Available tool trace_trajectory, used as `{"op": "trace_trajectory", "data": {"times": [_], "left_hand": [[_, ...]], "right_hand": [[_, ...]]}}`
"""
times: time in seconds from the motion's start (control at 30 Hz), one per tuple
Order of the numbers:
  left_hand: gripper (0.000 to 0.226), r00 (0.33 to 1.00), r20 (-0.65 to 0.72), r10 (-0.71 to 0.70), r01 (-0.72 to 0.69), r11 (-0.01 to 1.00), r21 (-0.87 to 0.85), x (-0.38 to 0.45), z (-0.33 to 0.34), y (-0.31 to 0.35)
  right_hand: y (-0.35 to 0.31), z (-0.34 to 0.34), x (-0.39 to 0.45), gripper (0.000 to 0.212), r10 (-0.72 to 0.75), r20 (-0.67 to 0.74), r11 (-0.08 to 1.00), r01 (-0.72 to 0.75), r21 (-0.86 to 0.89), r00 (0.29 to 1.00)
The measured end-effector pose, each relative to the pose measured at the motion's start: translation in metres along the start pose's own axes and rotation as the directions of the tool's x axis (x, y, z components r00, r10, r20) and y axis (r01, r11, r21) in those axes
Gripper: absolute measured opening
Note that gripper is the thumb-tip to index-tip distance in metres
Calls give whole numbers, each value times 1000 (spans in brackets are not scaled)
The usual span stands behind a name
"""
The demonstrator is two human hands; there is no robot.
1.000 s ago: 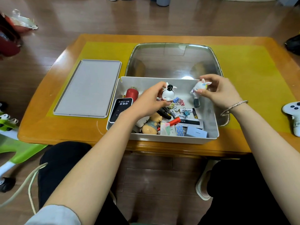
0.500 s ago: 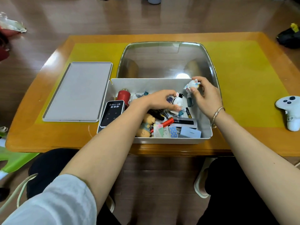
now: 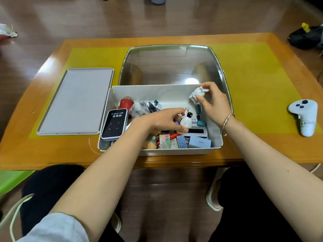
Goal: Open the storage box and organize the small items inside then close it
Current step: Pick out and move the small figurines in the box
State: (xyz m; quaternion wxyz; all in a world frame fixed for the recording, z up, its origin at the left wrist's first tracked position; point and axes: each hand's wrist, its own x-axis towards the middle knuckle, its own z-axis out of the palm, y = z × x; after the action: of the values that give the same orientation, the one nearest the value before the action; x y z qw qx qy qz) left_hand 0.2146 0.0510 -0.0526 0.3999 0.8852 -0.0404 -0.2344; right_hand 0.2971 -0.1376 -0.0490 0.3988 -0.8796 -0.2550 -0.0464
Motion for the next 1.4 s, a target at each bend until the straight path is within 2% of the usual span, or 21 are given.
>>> {"op": "trace_trajectory", "data": {"times": [0.07, 0.17, 0.27, 0.33, 0.43, 0.63, 0.73, 0.9, 1.07, 1.4], "left_hand": [[63, 1000, -22, 15, -14, 1000, 21, -1, 1, 0], [38, 997, -62, 40, -42, 999, -25, -6, -1, 3], [22, 976, -176, 126, -147, 983, -112, -12, -6, 9], [22, 954, -263, 146, -180, 977, -112, -12, -11, 10], [29, 923, -374, 87, -137, 984, -110, -7, -18, 7], [29, 831, -557, -14, -61, 991, -117, 4, -23, 2], [31, 816, -577, -41, -21, 995, -100, 5, -21, 1], [35, 794, -605, -64, 23, 997, -76, 5, -21, 0], [47, 782, -623, -38, -41, 993, -113, 0, -22, 6], [46, 794, -607, -29, 11, 999, -32, 3, -18, 9]], "right_hand": [[-1, 0, 1, 28, -29, -13, 1000, 29, 10, 999], [-2, -1, 2, 27, -57, -13, 998, 57, 2, 998], [-4, -2, 9, 27, -64, 29, 994, 66, -91, 998], [-7, -3, 17, 26, -65, 48, 989, 71, -126, 997], [-9, -4, 29, 25, -57, 88, 988, 68, -137, 994], [-7, 1, 36, 25, -88, 174, 918, 147, -369, 981], [-9, 4, 32, 26, -73, 220, 887, 165, -431, 973], [-11, -2, 30, 27, 38, 336, 945, 75, -319, 941], [-11, -6, 38, 24, -10, 222, 928, 91, -361, 975], [-9, 1, 38, 23, -40, 248, 846, 165, -507, 968]]}}
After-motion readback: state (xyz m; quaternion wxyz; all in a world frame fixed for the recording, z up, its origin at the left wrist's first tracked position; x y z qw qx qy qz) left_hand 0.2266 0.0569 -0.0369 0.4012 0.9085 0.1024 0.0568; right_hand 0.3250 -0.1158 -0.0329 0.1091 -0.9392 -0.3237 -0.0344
